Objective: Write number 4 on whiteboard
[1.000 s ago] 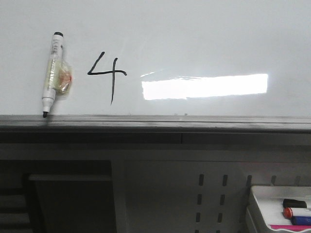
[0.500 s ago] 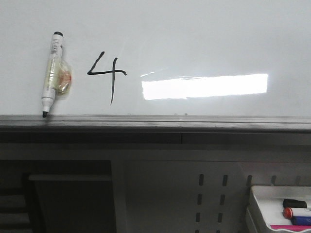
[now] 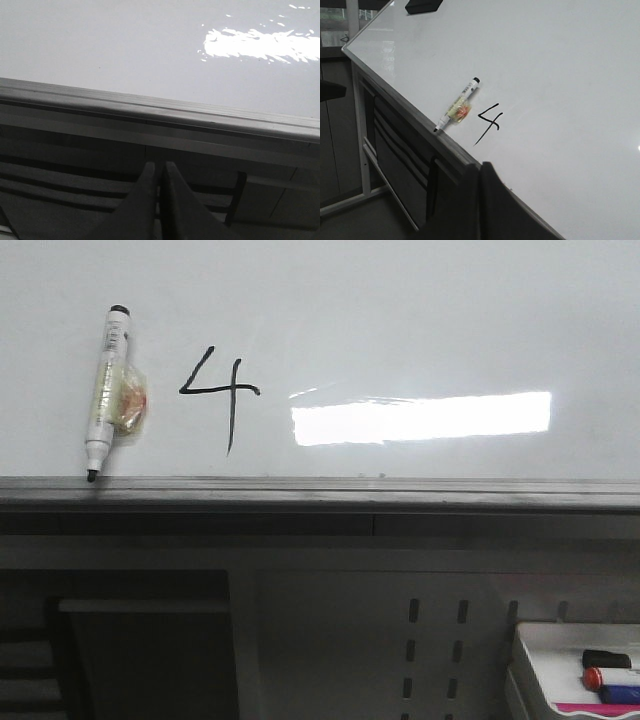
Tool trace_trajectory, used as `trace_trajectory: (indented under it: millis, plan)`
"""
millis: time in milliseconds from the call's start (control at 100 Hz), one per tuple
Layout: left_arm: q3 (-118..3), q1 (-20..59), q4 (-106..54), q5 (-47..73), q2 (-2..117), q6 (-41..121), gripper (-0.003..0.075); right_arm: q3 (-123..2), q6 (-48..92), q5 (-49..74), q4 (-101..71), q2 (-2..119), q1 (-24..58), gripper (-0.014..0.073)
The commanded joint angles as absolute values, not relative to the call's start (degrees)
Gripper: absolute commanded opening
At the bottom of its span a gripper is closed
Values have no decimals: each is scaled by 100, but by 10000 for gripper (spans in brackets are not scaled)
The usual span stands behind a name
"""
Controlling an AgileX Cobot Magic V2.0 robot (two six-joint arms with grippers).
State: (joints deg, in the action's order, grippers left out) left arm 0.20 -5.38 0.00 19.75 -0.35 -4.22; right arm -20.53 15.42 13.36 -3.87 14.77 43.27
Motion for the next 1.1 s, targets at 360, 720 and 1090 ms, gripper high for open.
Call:
trace_trajectory:
  millis: [360,720,1090]
  plan:
    - [223,-539,0,1727,-172,-482,-20,-2203,1554,969,-357,1506,4280,-64]
    - [223,-539,0,1727,-172,-482,-20,-2203,1554,990,-357,1506,2355,-64]
    - [223,-539,0,1727,-172,-482,-20,-1410,1002,582,-410,1390,-251,-64]
